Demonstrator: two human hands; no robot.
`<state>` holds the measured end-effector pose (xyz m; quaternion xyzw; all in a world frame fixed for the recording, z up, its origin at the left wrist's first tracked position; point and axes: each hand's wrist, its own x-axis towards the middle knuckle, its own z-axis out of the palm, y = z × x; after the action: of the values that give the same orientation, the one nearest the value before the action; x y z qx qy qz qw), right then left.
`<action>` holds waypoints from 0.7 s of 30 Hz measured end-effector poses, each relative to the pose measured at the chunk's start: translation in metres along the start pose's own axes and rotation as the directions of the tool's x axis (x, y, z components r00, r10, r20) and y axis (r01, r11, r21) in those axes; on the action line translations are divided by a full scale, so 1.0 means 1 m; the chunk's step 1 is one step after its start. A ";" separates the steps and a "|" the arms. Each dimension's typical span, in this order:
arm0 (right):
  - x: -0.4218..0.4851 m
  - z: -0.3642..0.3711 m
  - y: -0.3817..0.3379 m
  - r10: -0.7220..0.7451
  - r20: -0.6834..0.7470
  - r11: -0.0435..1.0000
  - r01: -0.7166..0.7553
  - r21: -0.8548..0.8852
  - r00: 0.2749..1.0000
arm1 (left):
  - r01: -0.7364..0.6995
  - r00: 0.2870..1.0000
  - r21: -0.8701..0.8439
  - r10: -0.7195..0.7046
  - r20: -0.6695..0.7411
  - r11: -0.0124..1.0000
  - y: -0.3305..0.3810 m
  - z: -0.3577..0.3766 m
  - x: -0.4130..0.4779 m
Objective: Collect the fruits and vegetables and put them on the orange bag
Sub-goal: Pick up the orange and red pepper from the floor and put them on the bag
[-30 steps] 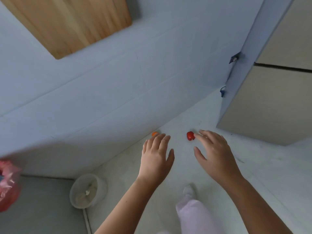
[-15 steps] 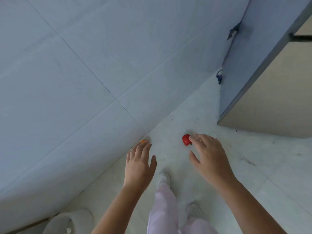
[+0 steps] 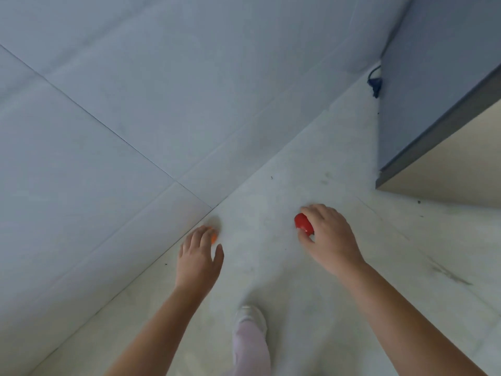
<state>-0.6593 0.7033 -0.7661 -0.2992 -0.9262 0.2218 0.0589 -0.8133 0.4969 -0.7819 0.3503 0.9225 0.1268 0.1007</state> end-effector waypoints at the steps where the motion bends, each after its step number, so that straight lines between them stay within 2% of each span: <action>1: 0.006 0.015 0.009 0.011 0.017 1.000 -0.011 -0.006 1.000 | 0.020 1.000 -0.008 -0.020 0.009 1.000 -0.008 0.016 0.006; 7: 0.035 0.087 0.051 0.060 0.084 0.998 -0.057 -0.033 0.995 | 0.118 0.993 -0.031 -0.118 0.016 0.992 -0.059 0.092 0.035; 12: 0.049 0.137 0.085 0.096 0.118 0.995 -0.092 -0.039 0.988 | 0.122 0.992 0.032 -0.123 0.033 0.992 -0.096 0.139 0.053; 21: 0.048 0.196 0.112 0.172 0.170 0.984 -0.176 0.008 0.970 | 0.237 0.967 0.026 -0.238 0.087 0.971 -0.120 0.185 0.072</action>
<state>-0.6860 0.7386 -0.9926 -0.3589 -0.8954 0.2613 -0.0358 -0.8898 0.4885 -1.0008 0.2434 0.9534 0.0910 0.1536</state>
